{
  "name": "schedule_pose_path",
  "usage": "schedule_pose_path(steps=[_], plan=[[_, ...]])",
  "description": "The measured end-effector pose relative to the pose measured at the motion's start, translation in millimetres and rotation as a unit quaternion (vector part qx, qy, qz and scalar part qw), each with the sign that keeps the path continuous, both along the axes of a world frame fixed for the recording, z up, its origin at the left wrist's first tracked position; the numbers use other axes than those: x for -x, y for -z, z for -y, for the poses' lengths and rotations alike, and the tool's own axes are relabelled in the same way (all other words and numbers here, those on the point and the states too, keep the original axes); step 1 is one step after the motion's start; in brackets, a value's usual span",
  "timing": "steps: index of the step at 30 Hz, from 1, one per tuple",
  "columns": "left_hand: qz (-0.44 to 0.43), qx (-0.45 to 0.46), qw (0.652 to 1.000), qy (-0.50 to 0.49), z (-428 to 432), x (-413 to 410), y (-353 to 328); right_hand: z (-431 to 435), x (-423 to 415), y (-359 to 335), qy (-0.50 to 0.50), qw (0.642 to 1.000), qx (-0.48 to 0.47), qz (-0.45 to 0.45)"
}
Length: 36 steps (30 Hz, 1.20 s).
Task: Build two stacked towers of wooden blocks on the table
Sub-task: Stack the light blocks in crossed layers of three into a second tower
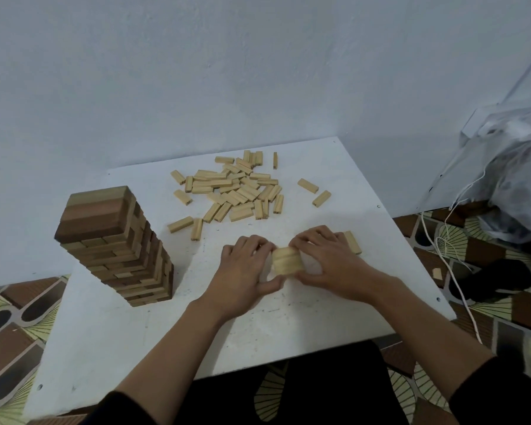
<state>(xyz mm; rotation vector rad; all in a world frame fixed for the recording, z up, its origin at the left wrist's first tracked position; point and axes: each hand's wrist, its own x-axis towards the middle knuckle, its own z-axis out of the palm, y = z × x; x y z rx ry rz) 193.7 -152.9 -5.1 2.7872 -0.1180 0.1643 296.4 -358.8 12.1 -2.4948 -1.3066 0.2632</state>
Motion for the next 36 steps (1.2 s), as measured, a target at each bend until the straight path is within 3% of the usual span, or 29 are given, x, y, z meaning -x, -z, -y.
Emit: schedule_pose_path(steps=[13,36], plan=[[0.022,0.05,0.998,0.024,80.1,-88.0,4.6,80.9,-73.9,-6.3,0.058,0.998,0.007,-0.019],[0.013,0.093,0.996,0.001,86.4,-93.3,18.6,88.4,-91.9,15.4,0.032,0.997,0.0,-0.076]])
